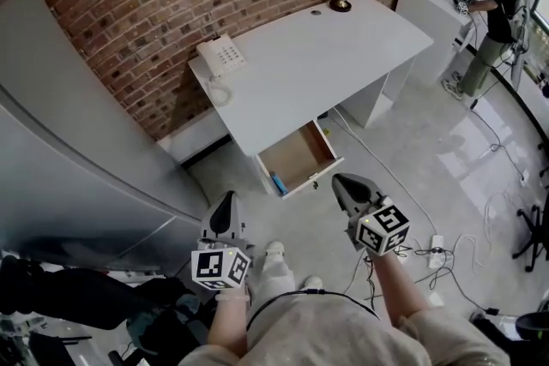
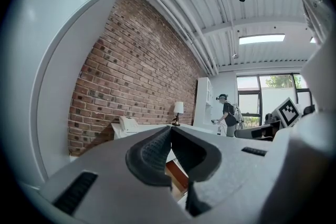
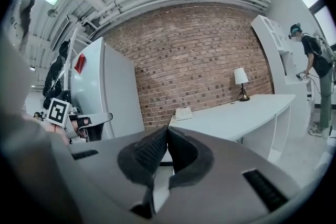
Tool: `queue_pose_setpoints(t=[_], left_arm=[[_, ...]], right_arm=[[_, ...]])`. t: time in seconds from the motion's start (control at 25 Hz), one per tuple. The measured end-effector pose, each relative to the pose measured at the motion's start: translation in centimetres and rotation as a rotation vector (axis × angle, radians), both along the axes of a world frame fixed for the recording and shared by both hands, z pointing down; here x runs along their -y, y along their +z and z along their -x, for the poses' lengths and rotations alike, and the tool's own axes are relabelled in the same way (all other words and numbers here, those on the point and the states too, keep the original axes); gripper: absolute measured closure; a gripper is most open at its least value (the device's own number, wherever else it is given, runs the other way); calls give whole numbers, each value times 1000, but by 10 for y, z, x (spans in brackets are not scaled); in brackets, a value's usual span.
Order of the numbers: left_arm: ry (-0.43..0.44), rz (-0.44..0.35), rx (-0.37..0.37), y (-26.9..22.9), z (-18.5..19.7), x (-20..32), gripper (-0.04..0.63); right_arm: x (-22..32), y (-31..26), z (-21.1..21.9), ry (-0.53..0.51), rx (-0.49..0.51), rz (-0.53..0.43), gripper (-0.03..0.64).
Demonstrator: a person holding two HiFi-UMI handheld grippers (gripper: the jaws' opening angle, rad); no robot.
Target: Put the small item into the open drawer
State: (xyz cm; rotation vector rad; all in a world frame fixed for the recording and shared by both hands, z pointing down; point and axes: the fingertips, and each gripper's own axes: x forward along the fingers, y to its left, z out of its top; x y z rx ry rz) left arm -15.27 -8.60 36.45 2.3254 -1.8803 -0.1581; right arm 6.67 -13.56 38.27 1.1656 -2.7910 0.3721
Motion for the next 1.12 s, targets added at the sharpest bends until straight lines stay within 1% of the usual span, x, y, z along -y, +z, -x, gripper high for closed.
queue_pose_setpoints(t=[0.56,1.12], left_arm=[[-65,-60,25,-29,20,-33,589],[-93,-79,35,-38,23,-49,591]], right_arm=[[-20,-25,-11,-12,15,-62,611],[-35,-35,-14,-39,33,-79,612]])
